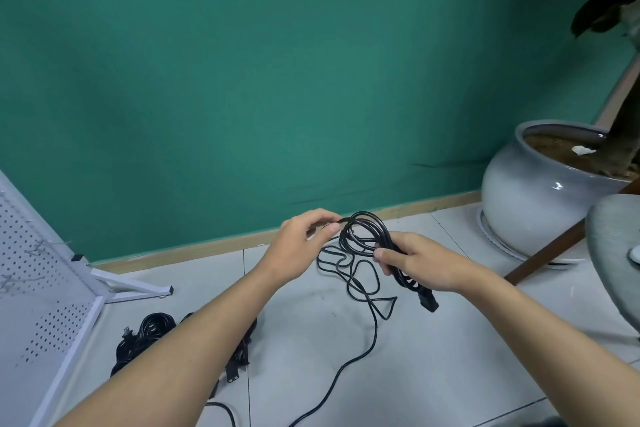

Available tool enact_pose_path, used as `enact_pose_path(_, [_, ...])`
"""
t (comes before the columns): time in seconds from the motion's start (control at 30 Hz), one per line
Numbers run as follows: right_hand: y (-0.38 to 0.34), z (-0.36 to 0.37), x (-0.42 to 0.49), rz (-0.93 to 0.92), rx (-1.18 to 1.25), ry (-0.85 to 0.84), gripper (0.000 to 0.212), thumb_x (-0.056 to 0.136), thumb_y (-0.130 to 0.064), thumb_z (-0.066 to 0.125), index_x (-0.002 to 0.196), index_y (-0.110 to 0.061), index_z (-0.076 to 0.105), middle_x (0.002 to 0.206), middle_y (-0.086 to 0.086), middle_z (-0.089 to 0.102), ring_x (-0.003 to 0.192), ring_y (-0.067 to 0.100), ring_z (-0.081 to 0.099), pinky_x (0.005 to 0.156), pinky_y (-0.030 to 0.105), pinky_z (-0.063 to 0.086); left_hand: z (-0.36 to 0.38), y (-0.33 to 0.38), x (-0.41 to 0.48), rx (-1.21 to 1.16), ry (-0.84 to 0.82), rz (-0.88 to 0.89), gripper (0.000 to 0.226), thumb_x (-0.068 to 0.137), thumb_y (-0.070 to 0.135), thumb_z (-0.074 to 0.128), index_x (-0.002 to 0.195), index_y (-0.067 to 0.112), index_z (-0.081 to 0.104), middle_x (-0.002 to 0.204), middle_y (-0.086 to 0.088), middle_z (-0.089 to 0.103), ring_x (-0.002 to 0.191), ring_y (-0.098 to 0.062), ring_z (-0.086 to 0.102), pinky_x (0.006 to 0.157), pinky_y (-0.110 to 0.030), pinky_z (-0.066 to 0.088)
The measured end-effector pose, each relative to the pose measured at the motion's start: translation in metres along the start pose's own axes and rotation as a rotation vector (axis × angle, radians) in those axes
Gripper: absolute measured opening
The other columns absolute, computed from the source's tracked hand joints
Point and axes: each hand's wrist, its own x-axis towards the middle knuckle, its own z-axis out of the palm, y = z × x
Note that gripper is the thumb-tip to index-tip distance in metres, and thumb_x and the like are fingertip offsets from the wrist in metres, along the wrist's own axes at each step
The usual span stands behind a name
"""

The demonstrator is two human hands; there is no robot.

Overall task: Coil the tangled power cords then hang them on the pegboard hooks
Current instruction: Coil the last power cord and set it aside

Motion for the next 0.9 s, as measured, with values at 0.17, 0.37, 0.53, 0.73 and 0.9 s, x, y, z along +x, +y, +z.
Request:
enact_pose_path(0.17, [0.005, -0.001, 0.002, -0.014, -0.014, 0.057, 0.025, 0.106, -0.03, 0.053, 0.083, -0.021, 0.059, 0.074, -0.015, 0.063, 0.068, 0.009, 0.052, 0.07, 0.032, 0.045, 0.001, 0.002, -0.001, 0.035, -0.023, -0.008, 0.003, 0.094, 0.017, 0.074, 0.096, 0.018, 0.073, 0.09, 0.008, 0.077, 0.087, -0.009, 0.072, 0.089, -0.032, 0.056])
enact_pose_path(0.37, [0.007, 0.009, 0.008, -0.028, 0.112, 0.176, 0.017, 0.107, -0.029, 0.053, 0.103, -0.025, 0.069, 0.102, -0.009, 0.075, 0.098, 0.006, 0.068, 0.091, 0.032, 0.053, 0.016, 0.023, 0.004, -0.245, 0.105, -0.203, 0.005, 0.093, 0.014, 0.074, 0.089, 0.016, 0.076, 0.083, -0.003, 0.077, 0.078, -0.023, 0.077, 0.084, -0.041, 0.064])
enact_pose_path(0.53, [0.008, 0.02, 0.015, -0.015, 0.109, 0.233, 0.015, 0.106, -0.034, 0.052, 0.115, -0.031, 0.064, 0.11, -0.011, 0.074, 0.107, 0.006, 0.068, 0.103, 0.04, 0.051, 0.02, 0.036, 0.004, -0.461, 0.153, -0.318, 0.008, 0.097, 0.014, 0.071, 0.099, 0.006, 0.073, 0.092, -0.015, 0.078, 0.079, -0.029, 0.078, 0.077, -0.037, 0.065])
enact_pose_path(0.73, [0.005, 0.026, 0.018, -0.04, 0.092, 0.275, 0.026, 0.106, -0.033, 0.051, 0.13, -0.033, 0.06, 0.124, -0.013, 0.069, 0.12, 0.009, 0.061, 0.109, 0.042, 0.045, 0.03, 0.044, 0.007, -0.549, 0.19, -0.398, 0.012, 0.099, 0.015, 0.069, 0.104, 0.004, 0.066, 0.098, -0.02, 0.075, 0.074, -0.028, 0.078, 0.071, -0.035, 0.064])
enact_pose_path(0.9, [0.009, 0.023, 0.015, -0.061, 0.112, 0.189, 0.028, 0.102, -0.036, 0.053, 0.13, -0.033, 0.061, 0.122, -0.013, 0.071, 0.117, 0.006, 0.064, 0.109, 0.043, 0.047, 0.03, 0.042, 0.005, -0.465, 0.207, -0.363, 0.009, 0.098, 0.014, 0.07, 0.098, 0.006, 0.067, 0.094, -0.016, 0.072, 0.076, -0.027, 0.078, 0.073, -0.036, 0.065])
